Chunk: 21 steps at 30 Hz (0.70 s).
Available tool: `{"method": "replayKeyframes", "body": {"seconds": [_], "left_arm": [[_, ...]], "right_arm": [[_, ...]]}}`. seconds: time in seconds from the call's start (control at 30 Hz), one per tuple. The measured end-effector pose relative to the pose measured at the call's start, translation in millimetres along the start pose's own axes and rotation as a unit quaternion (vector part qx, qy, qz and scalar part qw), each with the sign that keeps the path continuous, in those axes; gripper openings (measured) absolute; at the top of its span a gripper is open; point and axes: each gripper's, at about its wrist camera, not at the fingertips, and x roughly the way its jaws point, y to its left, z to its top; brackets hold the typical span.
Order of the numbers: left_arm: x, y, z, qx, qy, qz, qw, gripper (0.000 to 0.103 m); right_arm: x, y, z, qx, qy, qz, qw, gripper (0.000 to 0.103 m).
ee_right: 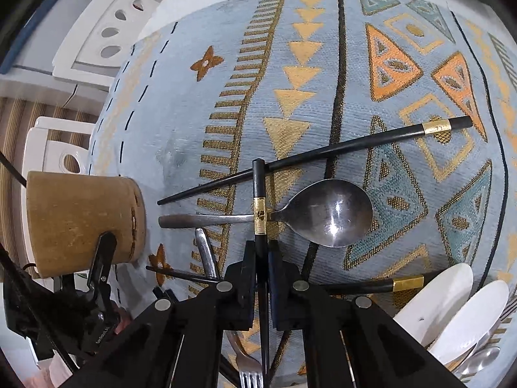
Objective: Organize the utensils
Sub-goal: 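Raise the chopstick with the right gripper and release it into the holder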
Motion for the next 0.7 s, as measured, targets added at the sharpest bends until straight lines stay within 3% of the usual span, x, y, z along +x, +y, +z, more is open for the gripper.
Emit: {"method": "replayKeyframes", "body": {"seconds": [0.23,0.5,0.7], "left_arm": [[-1,0,1,0.0,-0.002,-0.001,1.0,0.094],[-2,0,0,-0.001,-0.005,-0.002,1.0,0.094],[-2,0,0,-0.001,-0.005,-0.002,1.0,0.094]], "right_arm": [[-9,13,-18,-0.02,-0.028,-0.026,0.999,0.006],[-25,31,-29,-0.046,-0.064,-0.009,0.997,0.006],[-54,61,-37,-0.076,-0.124,0.018,0.989,0.006]]}}
